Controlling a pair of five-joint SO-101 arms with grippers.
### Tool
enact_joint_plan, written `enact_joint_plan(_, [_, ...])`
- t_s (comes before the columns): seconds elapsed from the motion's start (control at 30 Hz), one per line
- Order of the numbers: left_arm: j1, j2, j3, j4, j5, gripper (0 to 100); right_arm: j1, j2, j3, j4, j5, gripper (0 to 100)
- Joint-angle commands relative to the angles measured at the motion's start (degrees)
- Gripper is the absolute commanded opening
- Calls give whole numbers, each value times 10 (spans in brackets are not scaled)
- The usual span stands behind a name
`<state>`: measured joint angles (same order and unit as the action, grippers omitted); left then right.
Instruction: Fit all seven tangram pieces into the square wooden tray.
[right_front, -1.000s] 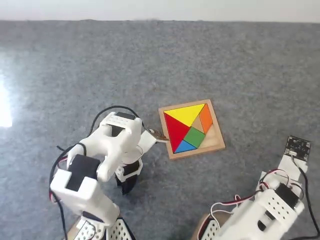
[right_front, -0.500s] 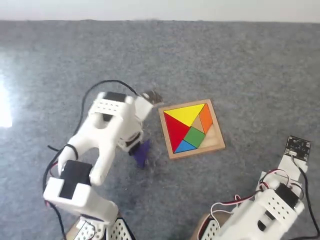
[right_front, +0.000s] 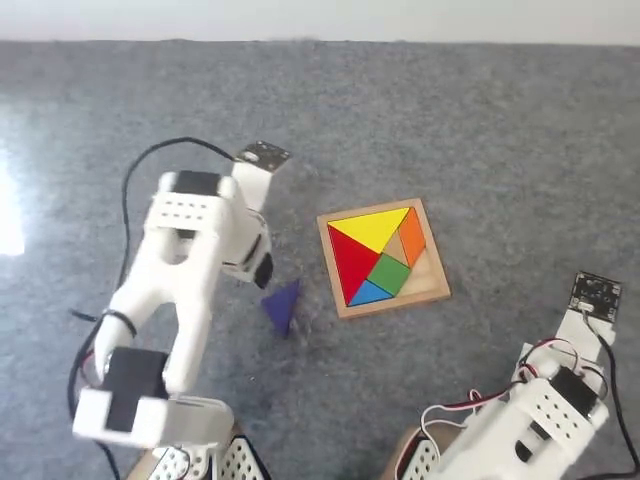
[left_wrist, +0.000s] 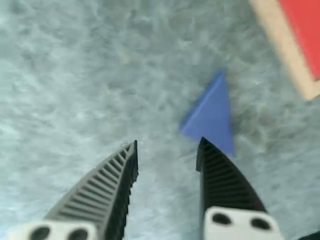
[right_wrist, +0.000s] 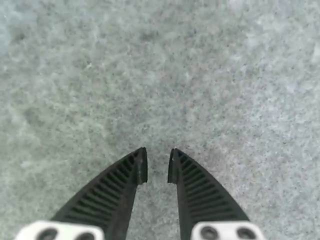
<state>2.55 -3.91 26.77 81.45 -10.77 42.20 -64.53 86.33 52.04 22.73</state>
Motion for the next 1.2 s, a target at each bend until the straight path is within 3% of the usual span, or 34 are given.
enact_joint_plan(0.0, [47, -81, 55, -53, 55, 195, -7, -13, -2, -11, 5, 91])
enact_joint_plan(0.17, [77, -137, 149, -132, 67, 197, -7, -13, -2, -10, 5, 91])
enact_joint_plan(0.53, [108, -48, 160, -136, 33, 197, -7, -13, -2, -11, 5, 91])
enact_joint_plan(1.17, [62, 61, 153, -187, 30, 200, -7, -13, -2, -10, 6, 91])
